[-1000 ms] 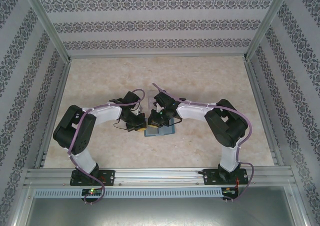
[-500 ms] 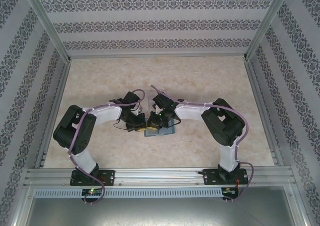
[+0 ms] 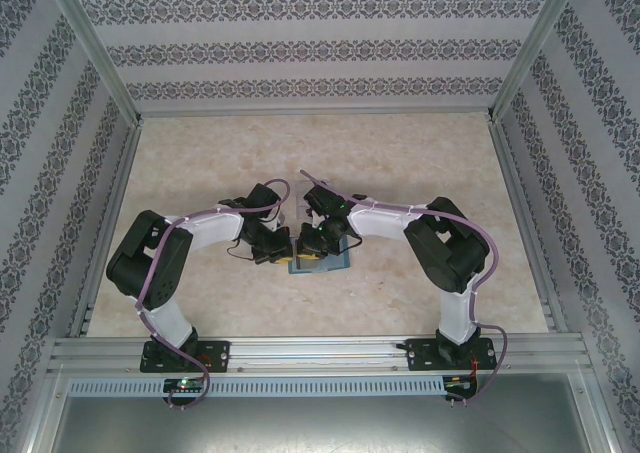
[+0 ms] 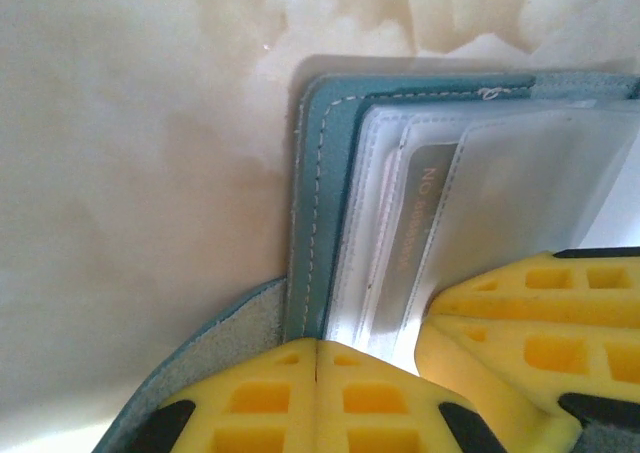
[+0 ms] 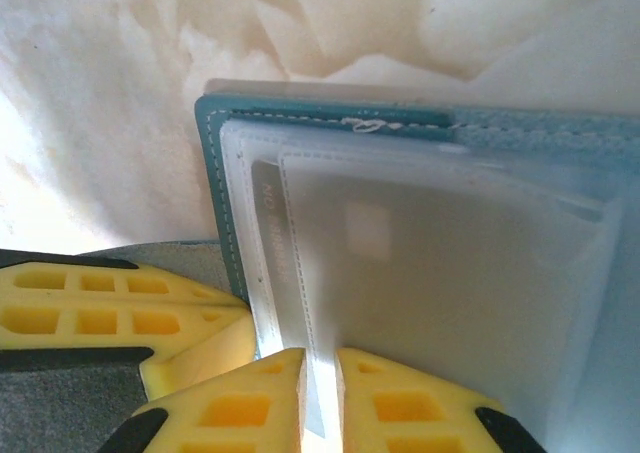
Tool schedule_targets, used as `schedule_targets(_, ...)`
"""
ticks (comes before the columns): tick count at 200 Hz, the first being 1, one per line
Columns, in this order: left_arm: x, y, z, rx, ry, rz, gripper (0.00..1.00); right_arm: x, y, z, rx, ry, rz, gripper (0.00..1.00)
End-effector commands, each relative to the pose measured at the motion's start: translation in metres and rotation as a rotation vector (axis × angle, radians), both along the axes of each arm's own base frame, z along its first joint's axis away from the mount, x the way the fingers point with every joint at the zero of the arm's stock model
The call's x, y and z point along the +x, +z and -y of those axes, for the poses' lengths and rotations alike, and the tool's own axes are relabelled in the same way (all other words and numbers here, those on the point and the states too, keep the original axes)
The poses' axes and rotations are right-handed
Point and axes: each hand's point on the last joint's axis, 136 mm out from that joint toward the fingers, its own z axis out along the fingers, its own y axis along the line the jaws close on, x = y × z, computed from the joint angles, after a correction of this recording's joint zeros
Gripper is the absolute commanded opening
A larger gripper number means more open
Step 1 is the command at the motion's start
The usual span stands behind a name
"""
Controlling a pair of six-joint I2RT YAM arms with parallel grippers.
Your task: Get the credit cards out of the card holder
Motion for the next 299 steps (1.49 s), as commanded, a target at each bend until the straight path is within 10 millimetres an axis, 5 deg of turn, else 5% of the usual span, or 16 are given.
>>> schedule_targets(1, -0.003, -0.007, -0.001, 0.025, -0.012, -0.007, 0.0, -0.005, -0.005, 0.01, -0.092, 0.023, 0.013, 0.19)
schedule_targets(299, 0.001, -0.003, 0.001, 0.021, -0.026, 0.0, 0.0, 0.002, 0.016, 0.044, -0.334, 0.073, 0.126, 0.33)
